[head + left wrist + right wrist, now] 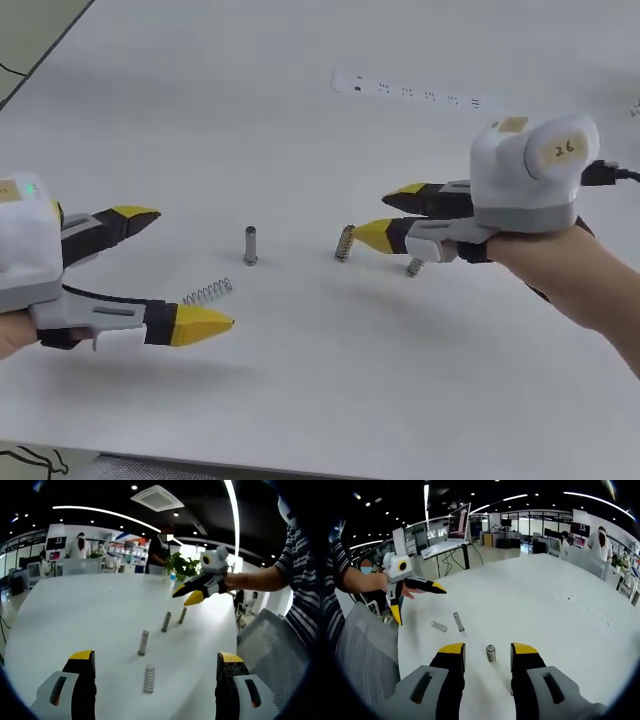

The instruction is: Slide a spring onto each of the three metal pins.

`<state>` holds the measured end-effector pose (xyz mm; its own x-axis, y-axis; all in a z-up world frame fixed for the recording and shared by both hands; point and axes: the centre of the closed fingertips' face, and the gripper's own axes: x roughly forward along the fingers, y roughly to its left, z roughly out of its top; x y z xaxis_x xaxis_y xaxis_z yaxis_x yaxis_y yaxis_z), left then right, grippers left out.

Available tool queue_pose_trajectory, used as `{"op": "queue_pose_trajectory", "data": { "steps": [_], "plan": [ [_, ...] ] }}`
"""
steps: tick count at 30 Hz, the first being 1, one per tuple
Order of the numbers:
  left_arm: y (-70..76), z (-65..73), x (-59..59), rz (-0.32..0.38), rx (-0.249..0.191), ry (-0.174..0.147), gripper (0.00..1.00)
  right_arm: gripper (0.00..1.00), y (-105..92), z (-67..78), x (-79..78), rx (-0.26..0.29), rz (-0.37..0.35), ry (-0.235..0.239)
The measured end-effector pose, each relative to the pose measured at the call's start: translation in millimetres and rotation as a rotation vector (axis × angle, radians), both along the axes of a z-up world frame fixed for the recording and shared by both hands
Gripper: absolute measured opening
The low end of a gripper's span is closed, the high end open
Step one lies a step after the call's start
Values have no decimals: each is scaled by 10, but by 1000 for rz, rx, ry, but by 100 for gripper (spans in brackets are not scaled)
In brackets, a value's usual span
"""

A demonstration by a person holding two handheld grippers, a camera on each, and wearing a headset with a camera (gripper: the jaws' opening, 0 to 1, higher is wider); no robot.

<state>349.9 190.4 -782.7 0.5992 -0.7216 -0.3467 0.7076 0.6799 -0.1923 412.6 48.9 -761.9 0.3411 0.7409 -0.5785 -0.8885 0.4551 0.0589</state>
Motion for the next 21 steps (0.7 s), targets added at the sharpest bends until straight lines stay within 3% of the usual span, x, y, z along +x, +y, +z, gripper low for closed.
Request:
{"op": "queue_pose_trajectory", "data": {
  "steps": [13, 21],
  "plan": [
    [16, 15, -19, -3, 1, 1, 98, 34, 82, -49, -274, -11, 51, 9],
    [23, 32, -37, 0, -6, -1, 98, 33, 101, -100, -352, -29, 80, 12]
  ]
}}
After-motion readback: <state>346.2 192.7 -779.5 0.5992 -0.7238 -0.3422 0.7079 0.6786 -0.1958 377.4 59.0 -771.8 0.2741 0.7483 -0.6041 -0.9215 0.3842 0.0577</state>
